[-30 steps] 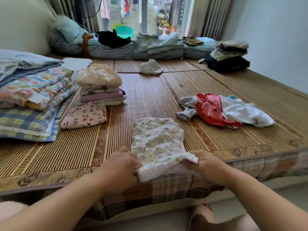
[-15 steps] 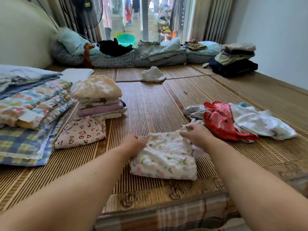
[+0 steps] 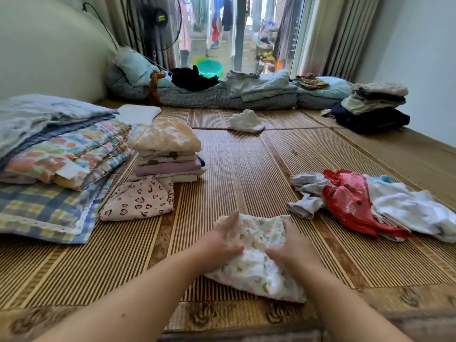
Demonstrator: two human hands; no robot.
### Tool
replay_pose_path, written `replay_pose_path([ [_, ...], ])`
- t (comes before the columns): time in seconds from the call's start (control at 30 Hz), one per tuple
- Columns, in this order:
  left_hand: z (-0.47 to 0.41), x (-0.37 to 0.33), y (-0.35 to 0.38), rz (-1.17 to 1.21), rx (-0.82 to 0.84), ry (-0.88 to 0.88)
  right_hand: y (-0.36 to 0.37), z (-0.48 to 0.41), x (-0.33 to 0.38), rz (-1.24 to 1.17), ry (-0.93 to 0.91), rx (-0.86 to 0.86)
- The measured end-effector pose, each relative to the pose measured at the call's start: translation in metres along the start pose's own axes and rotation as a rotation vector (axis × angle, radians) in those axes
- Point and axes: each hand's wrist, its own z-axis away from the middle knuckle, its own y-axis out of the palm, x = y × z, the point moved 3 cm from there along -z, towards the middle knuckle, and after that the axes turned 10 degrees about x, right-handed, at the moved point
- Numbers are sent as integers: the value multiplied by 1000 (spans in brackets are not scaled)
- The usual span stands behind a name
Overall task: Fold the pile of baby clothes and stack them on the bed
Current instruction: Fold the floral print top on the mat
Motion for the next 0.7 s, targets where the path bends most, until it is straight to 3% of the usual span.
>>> replay_pose_path([
  [0.07,11,-1,0,-30,50,6,-4,1,-3,-55,-7,35],
  [0.23,27,2,-5,77,-15,-1,-11,6,-4,-168,-13,166],
  [0.37,41,3,-41,152,-64,28,-22,6,40,-350,-106,278],
  [0.53,70,3,-131,191,-270,153,-5,-28,135,-423,-334,322],
  [0.7,85,33,-231,-90,-552,56,57,-96,217,-369,-438,414],
])
